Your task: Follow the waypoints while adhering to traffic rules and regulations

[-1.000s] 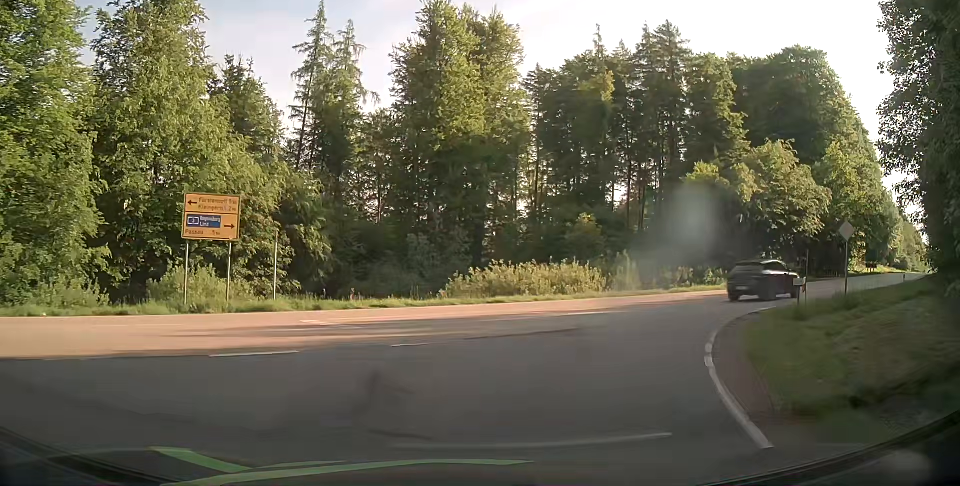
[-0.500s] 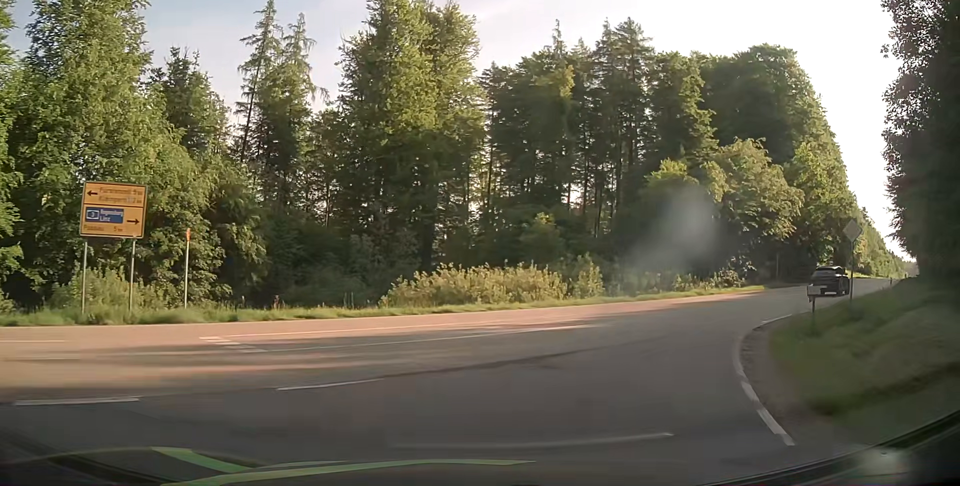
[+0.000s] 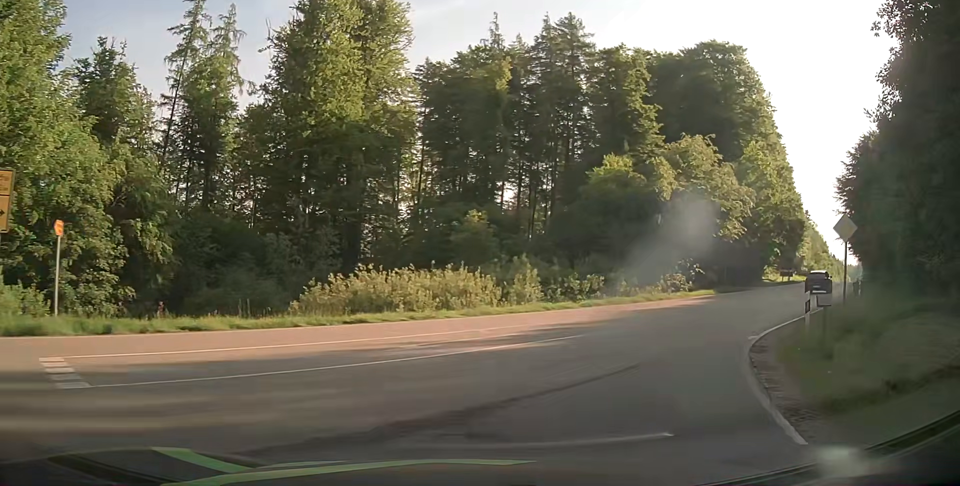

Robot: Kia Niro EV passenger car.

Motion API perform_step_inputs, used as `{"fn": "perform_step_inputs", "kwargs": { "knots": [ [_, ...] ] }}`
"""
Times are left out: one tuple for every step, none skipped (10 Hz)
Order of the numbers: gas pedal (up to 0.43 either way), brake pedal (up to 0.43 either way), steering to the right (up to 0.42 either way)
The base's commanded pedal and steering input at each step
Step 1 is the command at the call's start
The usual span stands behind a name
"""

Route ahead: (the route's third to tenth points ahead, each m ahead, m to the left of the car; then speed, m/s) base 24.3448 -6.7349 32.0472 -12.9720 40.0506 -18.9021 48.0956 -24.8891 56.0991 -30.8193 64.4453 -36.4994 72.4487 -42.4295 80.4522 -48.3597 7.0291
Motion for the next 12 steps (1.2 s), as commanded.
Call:
{"fn": "perform_step_inputs", "kwargs": {
  "knots": [
    [0.098, 0.000, 0.171],
    [0.138, 0.000, 0.172],
    [0.138, 0.000, 0.173],
    [0.138, 0.000, 0.175],
    [0.150, 0.000, 0.176],
    [0.150, 0.000, 0.178],
    [0.169, 0.000, 0.178],
    [0.169, 0.000, 0.180],
    [0.189, 0.000, 0.180],
    [0.189, 0.000, 0.180],
    [0.228, 0.000, 0.180],
    [0.228, 0.000, 0.180]
  ]
}}
